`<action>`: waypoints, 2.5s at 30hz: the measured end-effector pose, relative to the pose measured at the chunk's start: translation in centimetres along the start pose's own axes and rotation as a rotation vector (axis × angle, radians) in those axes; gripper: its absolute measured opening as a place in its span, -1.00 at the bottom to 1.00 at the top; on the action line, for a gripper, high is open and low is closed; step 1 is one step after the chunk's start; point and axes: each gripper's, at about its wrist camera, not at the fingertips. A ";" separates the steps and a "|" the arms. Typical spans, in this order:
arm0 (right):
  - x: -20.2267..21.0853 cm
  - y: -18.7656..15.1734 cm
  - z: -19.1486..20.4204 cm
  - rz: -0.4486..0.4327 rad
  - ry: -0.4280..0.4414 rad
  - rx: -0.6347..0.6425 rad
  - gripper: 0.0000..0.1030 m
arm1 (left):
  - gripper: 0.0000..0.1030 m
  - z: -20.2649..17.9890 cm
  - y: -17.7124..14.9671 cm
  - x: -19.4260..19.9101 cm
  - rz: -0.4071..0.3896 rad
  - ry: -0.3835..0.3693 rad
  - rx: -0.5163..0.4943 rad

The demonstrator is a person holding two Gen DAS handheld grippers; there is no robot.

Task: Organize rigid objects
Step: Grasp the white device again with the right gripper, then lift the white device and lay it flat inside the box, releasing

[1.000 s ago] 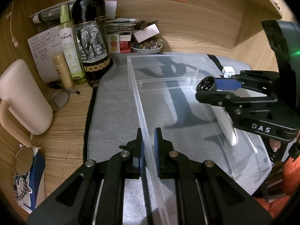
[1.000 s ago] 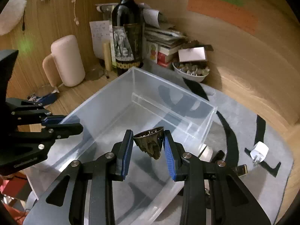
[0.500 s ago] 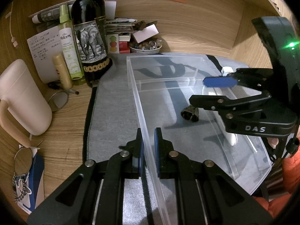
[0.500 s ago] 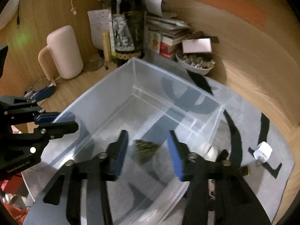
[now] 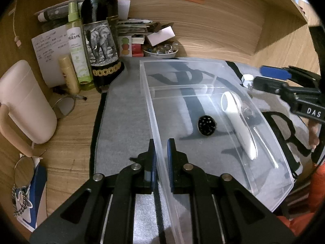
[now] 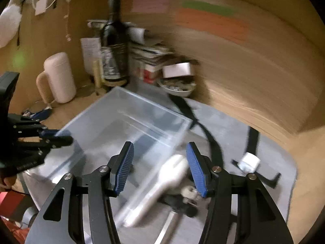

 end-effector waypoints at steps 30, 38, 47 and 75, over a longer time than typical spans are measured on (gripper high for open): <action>-7.7 -5.2 -2.6 0.245 0.064 -0.120 0.01 | -0.82 1.3 -1.4 -0.2 0.026 0.062 0.012; -7.0 -5.6 -2.6 0.210 0.050 -0.112 -0.24 | -0.82 1.5 -1.2 -0.3 0.033 0.053 0.005; -4.4 -5.0 -3.7 0.115 0.044 -0.157 -0.27 | -0.82 1.3 -0.6 -0.4 0.040 0.059 -0.001; 6.9 4.2 -1.4 -0.269 0.038 -0.077 -0.33 | -0.85 -0.9 0.9 -1.6 0.016 0.054 -0.071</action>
Point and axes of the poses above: each gripper's, at about its wrist camera, not at the fingertips, and x roughly against the way its jaws point, z to its left, y to its top, and after that the axes turned 10 degrees about -z, right-handed
